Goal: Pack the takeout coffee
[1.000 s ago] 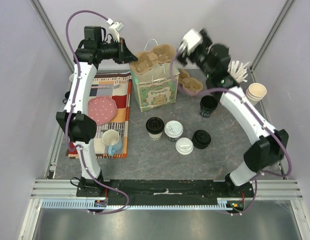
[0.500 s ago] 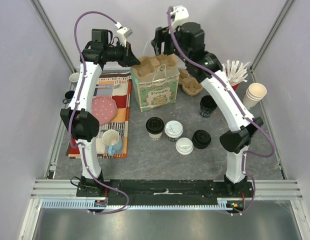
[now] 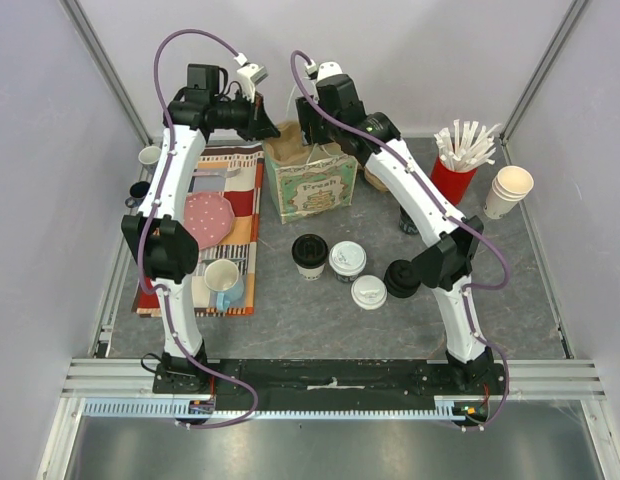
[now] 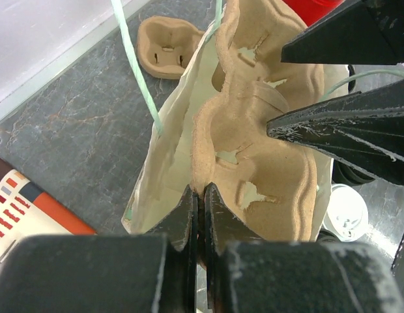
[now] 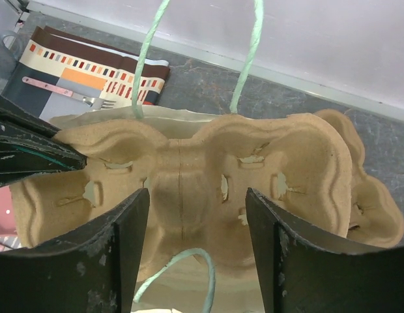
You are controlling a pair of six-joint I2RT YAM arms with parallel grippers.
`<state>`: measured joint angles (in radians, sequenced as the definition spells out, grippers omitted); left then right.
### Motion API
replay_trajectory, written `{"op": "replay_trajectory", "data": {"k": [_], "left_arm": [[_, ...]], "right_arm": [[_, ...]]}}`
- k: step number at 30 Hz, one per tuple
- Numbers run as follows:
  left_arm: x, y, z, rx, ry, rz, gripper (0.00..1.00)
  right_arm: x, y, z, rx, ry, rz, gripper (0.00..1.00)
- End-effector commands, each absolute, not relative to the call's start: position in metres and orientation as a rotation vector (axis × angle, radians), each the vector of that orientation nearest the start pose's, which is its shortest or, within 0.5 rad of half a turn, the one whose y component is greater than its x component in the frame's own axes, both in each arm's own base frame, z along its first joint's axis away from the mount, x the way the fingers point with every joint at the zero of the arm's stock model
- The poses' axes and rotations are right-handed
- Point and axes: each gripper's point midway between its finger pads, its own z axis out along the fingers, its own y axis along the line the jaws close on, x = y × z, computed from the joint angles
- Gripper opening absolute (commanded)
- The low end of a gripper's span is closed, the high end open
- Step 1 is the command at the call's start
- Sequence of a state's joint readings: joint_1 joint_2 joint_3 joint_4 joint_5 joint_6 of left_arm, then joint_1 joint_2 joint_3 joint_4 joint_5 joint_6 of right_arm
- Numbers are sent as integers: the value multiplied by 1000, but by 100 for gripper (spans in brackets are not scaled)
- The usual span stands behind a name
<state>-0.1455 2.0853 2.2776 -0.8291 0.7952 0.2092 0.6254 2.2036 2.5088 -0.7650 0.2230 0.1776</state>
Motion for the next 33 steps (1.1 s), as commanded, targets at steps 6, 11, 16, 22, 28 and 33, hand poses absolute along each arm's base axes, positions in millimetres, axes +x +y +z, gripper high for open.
{"op": "replay_trajectory", "data": {"k": [6,11,16,22,28,33], "left_arm": [[493,-199,300,908,1867,-789,2],[495,-201,300,894,1864,-798,2],[496,-201,299,872,1875,-815,2],[492,-201,297,880,1882,-827,2],[496,-201,305,874,1869,-789,2],[494,-213,311,881,1858,-790,2]], "right_arm": [[505,333,307,-265,2014,332,67],[497,354,337,-316,1936,487,85],[487,339,401,-289,1781,490,88],[479,310,422,-316,1727,385,94],[480,280,404,-396,1773,504,98],[478,268,405,-337,1771,554,98]]}}
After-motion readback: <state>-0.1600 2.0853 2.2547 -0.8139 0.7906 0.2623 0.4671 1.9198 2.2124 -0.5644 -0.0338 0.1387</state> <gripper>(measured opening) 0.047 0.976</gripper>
